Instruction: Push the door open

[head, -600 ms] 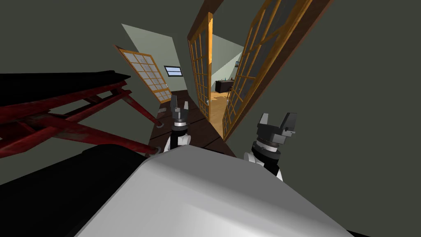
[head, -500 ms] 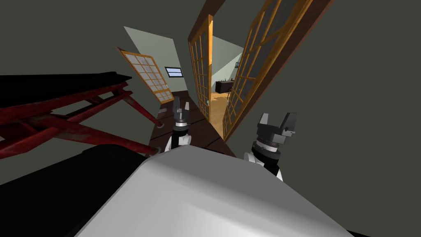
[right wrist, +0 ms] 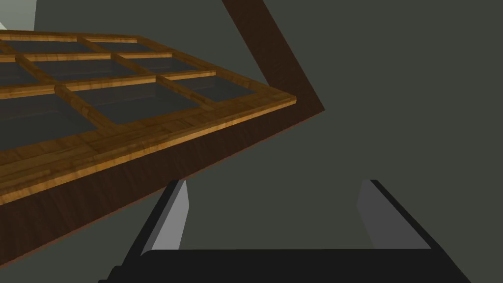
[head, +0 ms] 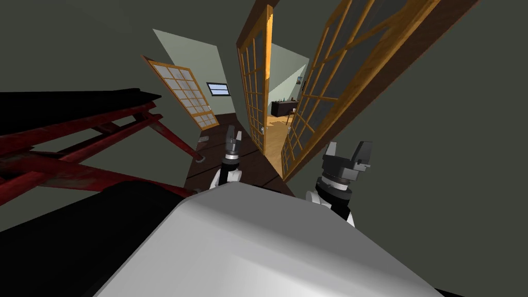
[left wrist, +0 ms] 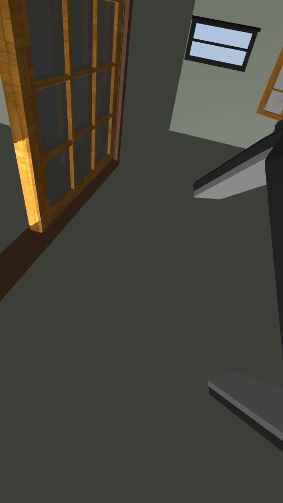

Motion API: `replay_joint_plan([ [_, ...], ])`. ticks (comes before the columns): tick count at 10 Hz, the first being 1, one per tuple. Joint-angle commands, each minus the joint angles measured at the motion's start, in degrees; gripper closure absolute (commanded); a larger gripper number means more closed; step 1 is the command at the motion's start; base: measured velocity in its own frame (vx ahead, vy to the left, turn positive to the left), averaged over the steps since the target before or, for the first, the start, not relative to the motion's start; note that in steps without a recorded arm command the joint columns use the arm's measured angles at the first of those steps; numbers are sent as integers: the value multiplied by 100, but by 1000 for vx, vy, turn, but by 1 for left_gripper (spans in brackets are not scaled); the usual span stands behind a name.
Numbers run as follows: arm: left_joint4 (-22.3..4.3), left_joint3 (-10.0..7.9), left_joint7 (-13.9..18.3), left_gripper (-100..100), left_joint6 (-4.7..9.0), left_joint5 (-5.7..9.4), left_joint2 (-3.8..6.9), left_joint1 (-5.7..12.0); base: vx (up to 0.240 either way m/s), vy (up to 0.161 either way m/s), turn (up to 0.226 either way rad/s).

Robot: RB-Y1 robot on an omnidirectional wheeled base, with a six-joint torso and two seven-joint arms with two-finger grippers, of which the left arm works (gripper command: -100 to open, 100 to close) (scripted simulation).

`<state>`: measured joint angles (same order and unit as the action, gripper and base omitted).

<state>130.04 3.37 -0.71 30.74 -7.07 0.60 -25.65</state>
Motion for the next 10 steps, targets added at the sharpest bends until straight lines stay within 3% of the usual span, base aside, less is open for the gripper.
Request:
replay_joint_plan([
  [1, -211, 36, -168, -100, 59, -57, 83, 46, 155, 91, 18],
  [10, -1309, 403, -1153, -100, 316, -467, 341, 278, 147, 95, 15],
])
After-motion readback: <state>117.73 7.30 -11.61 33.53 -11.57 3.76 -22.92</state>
